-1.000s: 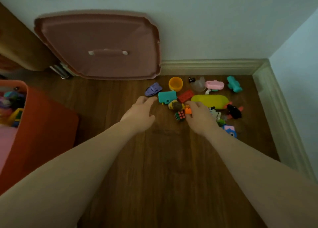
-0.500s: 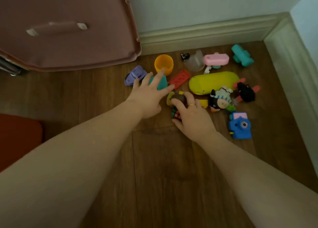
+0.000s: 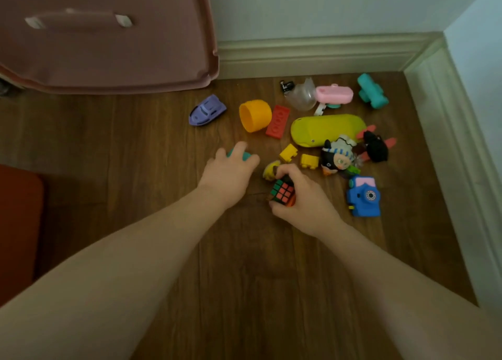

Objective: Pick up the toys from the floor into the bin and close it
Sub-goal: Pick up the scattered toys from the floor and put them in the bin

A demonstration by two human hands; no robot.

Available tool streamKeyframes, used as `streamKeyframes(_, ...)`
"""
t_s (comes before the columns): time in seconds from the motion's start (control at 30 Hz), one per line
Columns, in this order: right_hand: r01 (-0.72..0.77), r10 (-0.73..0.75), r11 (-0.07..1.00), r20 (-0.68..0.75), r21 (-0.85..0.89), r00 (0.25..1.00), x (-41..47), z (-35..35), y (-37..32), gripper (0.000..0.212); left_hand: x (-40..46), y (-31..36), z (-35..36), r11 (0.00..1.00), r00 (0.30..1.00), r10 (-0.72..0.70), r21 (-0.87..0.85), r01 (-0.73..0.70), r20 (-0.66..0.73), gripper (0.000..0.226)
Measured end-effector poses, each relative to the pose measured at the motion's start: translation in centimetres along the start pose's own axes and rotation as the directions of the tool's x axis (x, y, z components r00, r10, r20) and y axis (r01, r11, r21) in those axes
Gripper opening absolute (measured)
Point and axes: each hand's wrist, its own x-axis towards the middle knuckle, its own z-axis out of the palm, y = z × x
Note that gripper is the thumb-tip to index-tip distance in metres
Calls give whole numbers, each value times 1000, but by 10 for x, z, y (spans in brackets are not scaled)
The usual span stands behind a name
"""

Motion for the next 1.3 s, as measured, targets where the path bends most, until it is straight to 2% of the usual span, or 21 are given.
streamKeyframes(0.07, -16, 38, 976, -99, 218, 994, -8, -6, 0, 43, 0, -1, -5, 996, 1000, 5, -91, -5, -2, 56)
streamKeyframes(0.1, -33, 102, 921, -160, 387, 982, -10, -10, -2, 40, 0, 0, -8, 993, 1000, 28, -117, -27, 8, 64)
streamKeyframes(0.13, -42, 197, 807, -200, 589, 960, -11, -15, -3, 36, 0, 3, -12, 991, 998, 60, -124, -56, 26, 69)
streamKeyframes(0.2, -54, 378, 461, -142, 886, 915, -10, -26, -6, 26, 2, 12, -18, 989, 994, 96, -114, -89, 58, 74)
streamKeyframes(0.27, -103, 429, 188, 13, 977, 903, -10, -37, -5, 18, 8, 25, -22, 992, 992, 105, -73, -100, 69, 74)
streamKeyframes(0.3, -136, 426, 98, 82, 986, 901, -12, -40, -3, 28, 13, 32, -23, 994, 992, 105, -50, -102, 68, 72)
streamKeyframes(0.33, -169, 412, 37, 139, 985, 901, -16, -44, -1, 39, 19, 40, -24, 995, 994, 95, -20, -94, 61, 70)
streamKeyframes(0.4, -231, 377, -31, 226, 972, 898, -25, -44, 2, 45, 29, 53, -27, 996, 997, 68, 59, -70, 44, 63)
streamKeyframes(0.47, -299, 348, -42, 295, 953, 890, -34, -41, 4, 43, 37, 63, -27, 992, 999, 38, 116, -42, 38, 58)
streamKeyframes(0.6, -423, 325, -16, 405, 906, 855, -48, -36, 13, 41, 37, 77, -26, 994, 1000, -24, 107, 23, 3, 38)
streamKeyframes(0.73, -477, 318, 21, 447, 878, 836, -54, -34, 15, 38, 23, 78, -22, 992, 998, -69, 107, 68, 3, 39)
streamKeyframes(0.83, -505, 345, 53, 458, 862, 819, -52, -32, 14, 39, 7, 70, -17, 987, 999, -41, 155, 37, 20, 36)
streamKeyframes(0.93, -492, 390, 59, 434, 869, 812, -48, -32, 13, 40, -14, 62, -8, 991, 998, -21, 135, 13, 59, 38)
streamKeyframes(1.1, -380, 420, 12, 340, 925, 842, -34, -35, 16, 41, -22, 52, -16, 994, 994, -110, -5, 110, 11, 50)
streamKeyframes(1.3, -315, 408, 6, 286, 949, 867, -28, -52, 24, 45, 21, 68, -30, 989, 993, -119, 84, 118, 10, 52)
